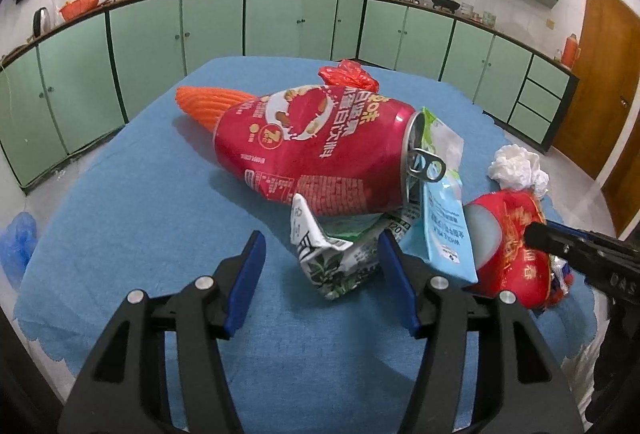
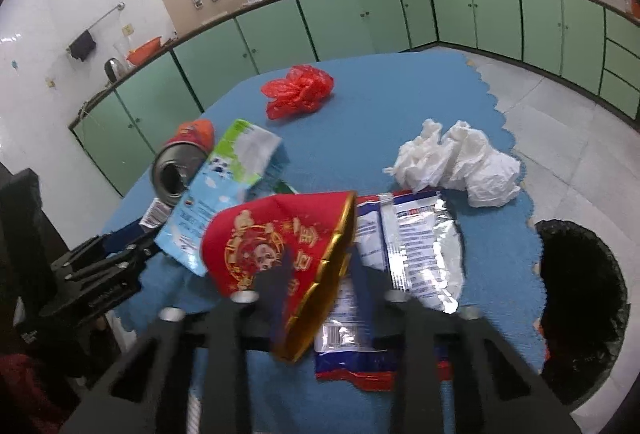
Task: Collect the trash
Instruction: 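Grasp the small blue milk carton with the left tool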
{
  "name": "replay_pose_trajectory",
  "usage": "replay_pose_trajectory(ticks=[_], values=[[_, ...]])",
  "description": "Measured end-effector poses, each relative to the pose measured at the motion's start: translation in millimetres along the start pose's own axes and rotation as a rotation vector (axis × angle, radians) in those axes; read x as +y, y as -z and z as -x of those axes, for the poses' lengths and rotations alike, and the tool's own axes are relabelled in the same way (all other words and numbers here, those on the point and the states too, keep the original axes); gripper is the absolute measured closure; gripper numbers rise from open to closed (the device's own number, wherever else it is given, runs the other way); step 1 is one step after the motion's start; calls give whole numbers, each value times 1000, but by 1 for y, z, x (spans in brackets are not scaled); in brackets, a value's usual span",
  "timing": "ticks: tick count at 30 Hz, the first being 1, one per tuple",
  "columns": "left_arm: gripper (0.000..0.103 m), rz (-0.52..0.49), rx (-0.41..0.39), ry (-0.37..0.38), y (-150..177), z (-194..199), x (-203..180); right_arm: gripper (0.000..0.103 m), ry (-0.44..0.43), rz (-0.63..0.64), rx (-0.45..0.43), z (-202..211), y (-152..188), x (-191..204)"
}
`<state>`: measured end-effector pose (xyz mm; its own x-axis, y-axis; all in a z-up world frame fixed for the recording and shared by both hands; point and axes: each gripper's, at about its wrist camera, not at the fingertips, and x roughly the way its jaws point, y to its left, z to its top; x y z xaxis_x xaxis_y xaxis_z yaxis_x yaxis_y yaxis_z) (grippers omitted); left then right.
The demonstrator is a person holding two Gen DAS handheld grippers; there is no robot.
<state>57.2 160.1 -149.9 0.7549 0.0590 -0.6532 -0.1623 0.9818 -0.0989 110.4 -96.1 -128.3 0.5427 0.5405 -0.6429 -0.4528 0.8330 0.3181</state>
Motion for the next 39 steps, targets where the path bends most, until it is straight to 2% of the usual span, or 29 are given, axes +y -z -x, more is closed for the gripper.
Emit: replay_pose_trajectory(ticks=[5, 8, 11, 12, 15, 19, 23, 28, 31, 36, 39], values=[[56, 3, 1, 8, -1, 3, 3, 98, -28, 23, -43, 10, -7, 5], [58, 1, -6, -4, -1, 5, 7, 100, -48, 34, -57, 15, -11, 9], [63, 7, -7, -4, -2, 4, 9, 100, -73, 49, -61, 17, -11, 13], [66, 3, -7, -3, -3, 3, 9, 100, -86, 55, -55, 16, -11, 15], [67, -5, -4, 3, -5, 1, 5, 100, -121, 63, -32, 14, -11, 20], [67, -13, -3, 3, -6, -1, 0, 96, -150, 84, 24, 6, -6, 26], [65, -10, 2, 5, -5, 0, 0, 98, -127, 117, 34, 1, -3, 33], [65, -4, -23, 1, -9, 15, 0, 99, -132, 110, -15, 15, -12, 30], [58, -18, -43, 42, -14, 25, -8, 99, -119, 99, -42, 23, -17, 26], [48, -94, -31, 113, -9, 26, -38, 99, -83, 76, -89, 39, -24, 15], [46, -120, -25, 110, -5, 18, -50, 99, -61, 58, -108, 46, -25, 5]])
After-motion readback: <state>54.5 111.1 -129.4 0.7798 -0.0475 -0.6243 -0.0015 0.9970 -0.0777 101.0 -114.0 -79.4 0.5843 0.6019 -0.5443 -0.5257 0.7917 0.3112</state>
